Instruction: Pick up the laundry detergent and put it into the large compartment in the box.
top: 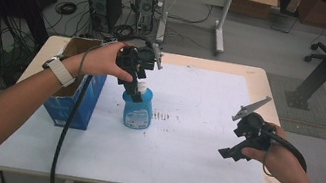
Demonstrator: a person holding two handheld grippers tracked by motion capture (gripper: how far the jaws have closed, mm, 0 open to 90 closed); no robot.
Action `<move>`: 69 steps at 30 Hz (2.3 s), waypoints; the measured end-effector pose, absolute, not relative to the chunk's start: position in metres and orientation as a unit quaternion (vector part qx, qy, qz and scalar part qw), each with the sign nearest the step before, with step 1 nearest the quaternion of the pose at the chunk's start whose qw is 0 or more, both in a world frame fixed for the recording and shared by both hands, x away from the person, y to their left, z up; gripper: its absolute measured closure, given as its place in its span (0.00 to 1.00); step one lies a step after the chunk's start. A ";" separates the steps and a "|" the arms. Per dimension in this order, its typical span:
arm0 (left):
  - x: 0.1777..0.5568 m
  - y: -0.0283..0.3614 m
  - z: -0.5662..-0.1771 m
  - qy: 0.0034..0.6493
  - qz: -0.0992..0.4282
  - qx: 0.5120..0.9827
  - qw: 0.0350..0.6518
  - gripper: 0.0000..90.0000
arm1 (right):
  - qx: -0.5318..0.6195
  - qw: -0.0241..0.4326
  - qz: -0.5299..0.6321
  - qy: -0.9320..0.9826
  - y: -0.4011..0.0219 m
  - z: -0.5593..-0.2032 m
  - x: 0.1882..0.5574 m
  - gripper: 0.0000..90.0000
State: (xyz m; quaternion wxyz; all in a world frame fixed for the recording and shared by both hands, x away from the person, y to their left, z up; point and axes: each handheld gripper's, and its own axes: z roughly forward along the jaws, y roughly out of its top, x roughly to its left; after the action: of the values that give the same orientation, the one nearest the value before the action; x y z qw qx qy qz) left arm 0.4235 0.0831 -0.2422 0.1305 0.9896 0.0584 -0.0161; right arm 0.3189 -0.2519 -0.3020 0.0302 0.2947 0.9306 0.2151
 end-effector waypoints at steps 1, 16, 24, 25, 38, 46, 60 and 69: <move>0.424 0.083 -0.243 0.059 -0.016 0.990 0.129 0.08 | 0.295 0.030 0.215 0.930 -0.252 -0.302 0.319 0.11; 0.427 0.083 -0.259 0.063 -0.016 0.991 0.119 0.08 | 0.296 0.030 0.215 0.930 -0.253 -0.302 0.318 0.11; 0.431 0.086 -0.267 0.068 -0.020 0.990 0.119 0.08 | 0.298 0.030 0.215 0.930 -0.254 -0.303 0.318 0.11; 0.431 0.086 -0.268 0.071 -0.021 0.990 0.121 0.08 | 0.297 0.030 0.215 0.930 -0.254 -0.303 0.318 0.11; 0.432 0.080 -0.274 0.064 -0.016 0.991 0.114 0.09 | 0.298 0.028 0.215 0.930 -0.254 -0.305 0.319 0.11; 0.433 0.078 -0.282 0.067 -0.020 0.992 0.108 0.10 | 0.299 0.028 0.215 0.929 -0.255 -0.306 0.319 0.11; 0.435 0.078 -0.288 0.067 -0.029 0.992 0.107 0.18 | 0.300 0.026 0.216 0.929 -0.256 -0.307 0.319 0.11; 0.434 0.077 -0.288 0.063 -0.030 0.991 0.110 0.27 | 0.300 0.026 0.215 0.929 -0.256 -0.307 0.319 0.11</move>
State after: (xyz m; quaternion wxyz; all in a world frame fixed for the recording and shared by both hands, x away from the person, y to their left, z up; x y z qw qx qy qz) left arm 0.4344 0.0769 -0.2883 0.1099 0.9914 0.0635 -0.0304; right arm 0.3190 -0.2556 -0.3071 0.0258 0.3004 0.9289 0.2153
